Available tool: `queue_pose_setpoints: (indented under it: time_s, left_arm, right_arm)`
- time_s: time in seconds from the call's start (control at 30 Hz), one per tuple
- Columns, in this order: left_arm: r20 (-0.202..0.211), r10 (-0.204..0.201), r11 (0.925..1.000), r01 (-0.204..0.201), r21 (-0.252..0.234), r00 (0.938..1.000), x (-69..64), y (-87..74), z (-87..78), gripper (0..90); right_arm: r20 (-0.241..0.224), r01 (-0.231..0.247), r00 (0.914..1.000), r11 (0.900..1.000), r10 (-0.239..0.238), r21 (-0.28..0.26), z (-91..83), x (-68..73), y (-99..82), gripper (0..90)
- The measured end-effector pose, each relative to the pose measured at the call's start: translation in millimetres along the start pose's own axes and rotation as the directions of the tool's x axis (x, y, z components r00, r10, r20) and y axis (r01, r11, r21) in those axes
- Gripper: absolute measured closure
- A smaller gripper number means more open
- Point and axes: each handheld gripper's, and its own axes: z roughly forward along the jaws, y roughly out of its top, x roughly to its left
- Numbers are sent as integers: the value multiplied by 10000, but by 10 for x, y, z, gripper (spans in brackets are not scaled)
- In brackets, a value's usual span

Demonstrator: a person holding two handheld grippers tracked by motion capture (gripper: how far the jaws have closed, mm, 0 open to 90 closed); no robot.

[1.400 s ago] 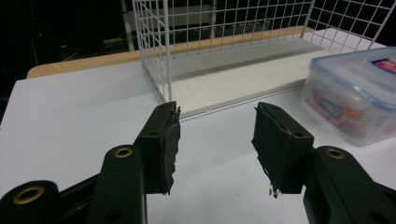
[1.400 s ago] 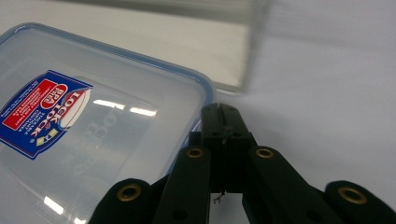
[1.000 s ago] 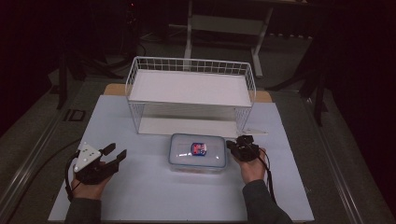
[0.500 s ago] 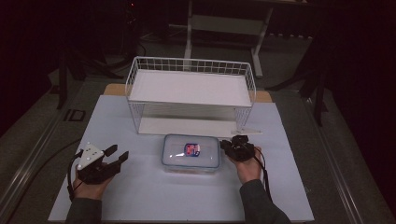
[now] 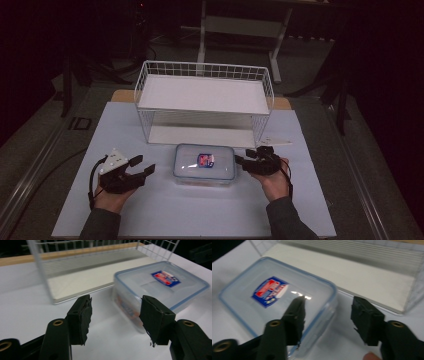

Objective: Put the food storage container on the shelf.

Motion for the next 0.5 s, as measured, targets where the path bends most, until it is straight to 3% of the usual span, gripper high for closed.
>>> queue_pose_setpoints:
  time_s: [0.07, 0.2, 0.4, 0.43, 0.5]
  left_arm:
    - [125, -65, 9999, 63, 132, 9999, -27, 30, 66, 385]
    - [270, -27, 9993, 16, 384, 9996, -83, 81, 183, 281]
    - [519, -196, 9973, 159, 721, 9985, -180, 156, 425, 227]
    - [622, -322, 9943, 257, 1031, 9975, -195, 175, 512, 206]
    - [651, -354, 9924, 274, 1202, 9972, -216, 189, 590, 198]
  right_arm:
    - [-284, 149, 9995, 9999, -147, 66, 16, 11, 1, 384]
    - [-285, 223, 9994, 9993, -214, 311, 61, 26, -7, 326]
    - [-530, -22, 9986, 9983, 53, 587, 149, 38, -21, 236]
    - [-631, 18, 9980, 9977, 24, 673, 174, 43, -28, 226]
    - [-713, -78, 9974, 9977, 126, 668, 194, 45, -32, 214]
